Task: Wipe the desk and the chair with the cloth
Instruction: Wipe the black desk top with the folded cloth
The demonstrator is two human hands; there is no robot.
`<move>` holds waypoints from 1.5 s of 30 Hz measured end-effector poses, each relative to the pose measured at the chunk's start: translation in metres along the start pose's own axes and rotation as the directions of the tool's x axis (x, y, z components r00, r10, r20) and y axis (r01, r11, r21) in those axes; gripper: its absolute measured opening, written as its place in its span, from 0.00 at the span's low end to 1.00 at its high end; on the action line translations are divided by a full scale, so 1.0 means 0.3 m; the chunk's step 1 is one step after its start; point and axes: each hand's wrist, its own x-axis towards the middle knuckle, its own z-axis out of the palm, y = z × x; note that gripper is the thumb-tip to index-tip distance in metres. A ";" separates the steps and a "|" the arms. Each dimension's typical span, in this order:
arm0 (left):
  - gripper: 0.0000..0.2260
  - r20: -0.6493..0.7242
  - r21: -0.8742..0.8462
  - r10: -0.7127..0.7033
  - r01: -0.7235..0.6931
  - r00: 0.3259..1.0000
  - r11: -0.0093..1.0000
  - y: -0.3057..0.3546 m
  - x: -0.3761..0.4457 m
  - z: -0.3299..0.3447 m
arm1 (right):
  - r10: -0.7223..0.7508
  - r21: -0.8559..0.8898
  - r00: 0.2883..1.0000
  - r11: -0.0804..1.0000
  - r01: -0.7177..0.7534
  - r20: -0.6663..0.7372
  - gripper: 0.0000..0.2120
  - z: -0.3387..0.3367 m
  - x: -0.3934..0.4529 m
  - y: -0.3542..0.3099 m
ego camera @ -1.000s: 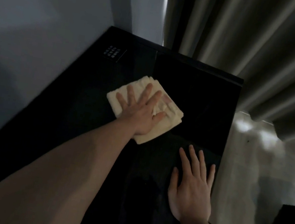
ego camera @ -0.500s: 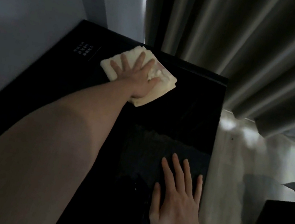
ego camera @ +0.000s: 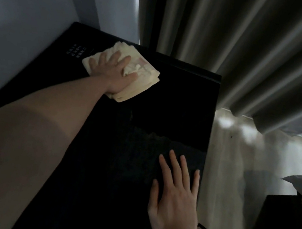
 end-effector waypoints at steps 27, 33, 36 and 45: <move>0.37 -0.064 0.010 0.156 -0.155 0.986 0.988 0.249 -0.149 0.109 | -0.019 -0.050 0.997 0.999 0.015 -0.079 0.29 0.025 -0.002 0.005; 0.37 -0.068 0.023 0.163 -0.162 0.984 0.987 0.222 -0.190 0.115 | -0.009 -0.052 0.997 0.999 0.005 -0.076 0.30 0.028 -0.006 0.007; 0.36 -0.061 0.016 0.171 -0.171 0.983 0.985 0.197 -0.250 0.120 | -0.003 -0.024 0.996 1.000 0.000 -0.091 0.31 0.026 -0.003 0.002; 0.36 -0.012 0.023 0.196 -0.196 0.980 0.980 0.102 -0.550 0.207 | -0.002 0.107 0.990 0.994 0.018 -0.141 0.29 0.003 -0.011 -0.010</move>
